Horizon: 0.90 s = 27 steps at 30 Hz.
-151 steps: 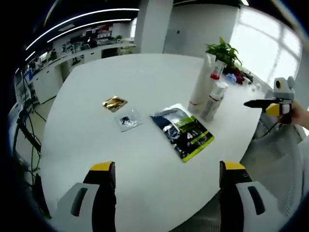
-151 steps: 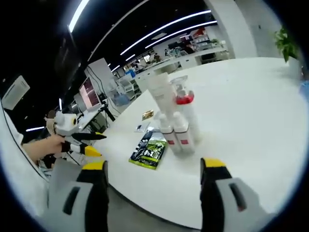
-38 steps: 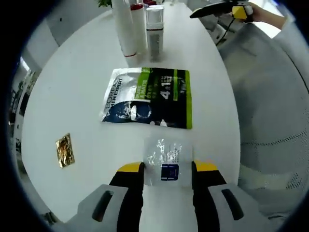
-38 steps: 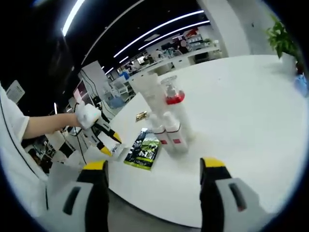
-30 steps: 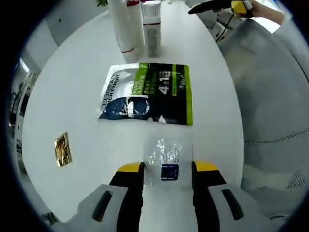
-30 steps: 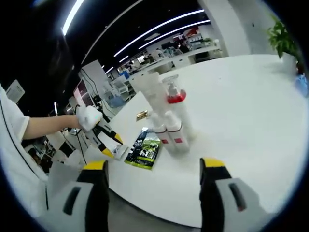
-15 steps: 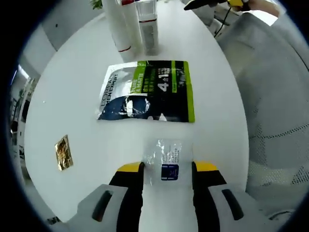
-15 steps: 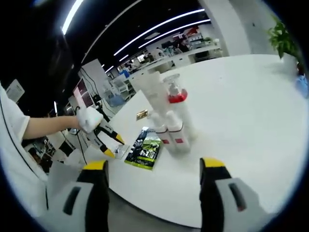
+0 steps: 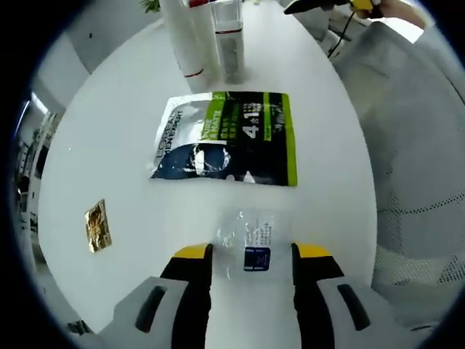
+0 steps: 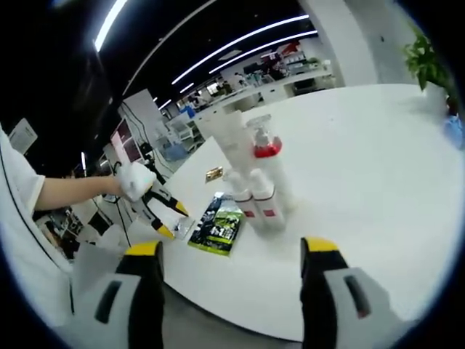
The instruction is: Arrange the skincare products in the storage area until every visible bottle or jar stands upright without overlapping.
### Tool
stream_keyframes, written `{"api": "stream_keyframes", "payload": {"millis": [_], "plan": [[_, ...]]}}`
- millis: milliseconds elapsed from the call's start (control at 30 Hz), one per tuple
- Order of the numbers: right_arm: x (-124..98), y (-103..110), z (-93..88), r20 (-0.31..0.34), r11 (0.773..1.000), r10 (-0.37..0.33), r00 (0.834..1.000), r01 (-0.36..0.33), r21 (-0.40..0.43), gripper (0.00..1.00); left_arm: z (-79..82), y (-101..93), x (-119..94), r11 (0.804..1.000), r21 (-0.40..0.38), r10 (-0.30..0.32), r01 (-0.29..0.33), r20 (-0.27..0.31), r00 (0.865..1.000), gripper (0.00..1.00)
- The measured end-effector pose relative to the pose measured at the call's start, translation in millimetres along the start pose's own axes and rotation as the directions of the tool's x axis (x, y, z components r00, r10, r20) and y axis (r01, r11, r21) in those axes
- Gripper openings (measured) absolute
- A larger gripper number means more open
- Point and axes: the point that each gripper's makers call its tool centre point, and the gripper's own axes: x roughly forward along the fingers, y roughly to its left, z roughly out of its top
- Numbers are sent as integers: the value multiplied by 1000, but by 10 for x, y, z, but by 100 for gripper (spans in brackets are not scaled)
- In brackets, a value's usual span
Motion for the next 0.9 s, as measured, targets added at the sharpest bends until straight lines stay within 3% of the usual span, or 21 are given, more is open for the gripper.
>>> {"api": "stream_keyframes", "payload": {"millis": [233, 467, 567, 900], "plan": [[-31, 25, -5, 3, 1000, 0, 1000, 0, -1, 78, -19, -12, -1, 1000, -7, 6, -6, -4, 1000, 51], [-59, 61, -3, 15, 1000, 5, 1000, -5, -4, 78, 28, -69, -48, 998, -56, 19, -17, 33, 999, 55], [-76, 80, -4, 18, 1000, 7, 1000, -7, -11, 78, 45, -84, -83, 995, -96, 32, -27, 54, 998, 55], [-169, 93, 2, 32, 1000, 2, 999, -1, -26, 78, 100, -172, -201, 961, -268, 104, -62, 143, 984, 70]]}}
